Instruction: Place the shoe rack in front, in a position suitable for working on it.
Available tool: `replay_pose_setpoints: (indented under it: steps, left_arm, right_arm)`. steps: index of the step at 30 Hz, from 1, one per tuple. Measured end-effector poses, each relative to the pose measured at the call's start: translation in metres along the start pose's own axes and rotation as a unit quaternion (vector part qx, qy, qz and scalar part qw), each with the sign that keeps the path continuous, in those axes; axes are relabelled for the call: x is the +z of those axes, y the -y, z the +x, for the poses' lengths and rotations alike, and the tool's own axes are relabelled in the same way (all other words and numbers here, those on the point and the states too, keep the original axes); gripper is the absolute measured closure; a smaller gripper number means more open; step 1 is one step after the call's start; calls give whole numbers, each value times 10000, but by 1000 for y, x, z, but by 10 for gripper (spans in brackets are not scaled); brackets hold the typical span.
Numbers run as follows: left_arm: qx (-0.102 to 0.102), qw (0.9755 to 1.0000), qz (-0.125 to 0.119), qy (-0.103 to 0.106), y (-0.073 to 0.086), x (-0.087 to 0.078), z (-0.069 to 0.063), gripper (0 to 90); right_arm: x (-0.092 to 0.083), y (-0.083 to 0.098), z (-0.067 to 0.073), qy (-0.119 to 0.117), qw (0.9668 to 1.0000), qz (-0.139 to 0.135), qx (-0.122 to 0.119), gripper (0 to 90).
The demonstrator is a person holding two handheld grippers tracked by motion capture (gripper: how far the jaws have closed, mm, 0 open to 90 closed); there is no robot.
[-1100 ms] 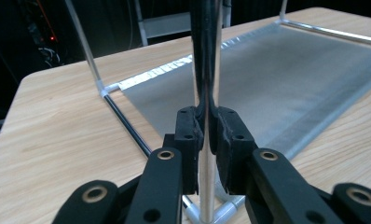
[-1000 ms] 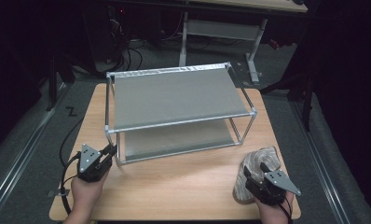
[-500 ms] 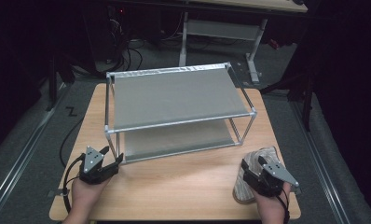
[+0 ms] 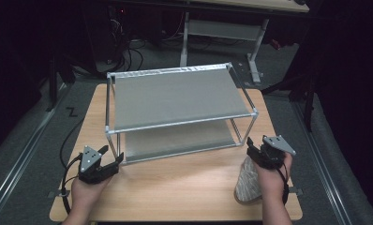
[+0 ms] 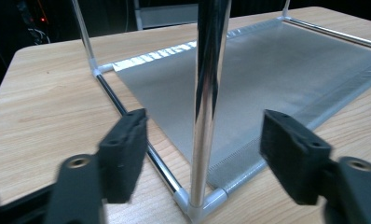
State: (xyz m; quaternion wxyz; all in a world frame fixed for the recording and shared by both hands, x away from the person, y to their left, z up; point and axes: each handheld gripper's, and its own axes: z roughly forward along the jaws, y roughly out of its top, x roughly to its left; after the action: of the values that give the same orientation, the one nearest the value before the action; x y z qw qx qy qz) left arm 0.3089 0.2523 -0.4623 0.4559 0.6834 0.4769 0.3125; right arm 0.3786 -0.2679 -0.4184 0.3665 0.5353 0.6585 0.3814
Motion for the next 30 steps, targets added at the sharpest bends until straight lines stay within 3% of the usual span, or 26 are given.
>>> replay_pose_setpoints:
  steps: [4,7,11,15,18,22,30]
  left_arm:
    - [16,10000,-10,6,1,0,1,451]
    - [14,10000,-67,47,1,-1,1,564]
    - [72,9999,-116,105,0,-1,0,619]
    - [116,9998,-121,97,0,-1,-2,665]
    - [44,9999,-135,73,0,-1,0,714]
    - [55,9999,-137,31,0,-1,1,755]
    - [70,9999,-146,-46,0,-2,4,799]
  right_arm:
    - [7,-8,0,51,10000,-17,34,422]
    - [18,-27,1,87,9999,-34,82,443]
    - [29,-39,4,139,9999,39,48,468]
    - [38,-49,7,210,9997,85,108,567]
    - [41,-51,7,267,9993,109,225,664]
    - [42,-51,8,260,9995,132,121,765]
    - [37,-47,12,267,9996,93,88,796]
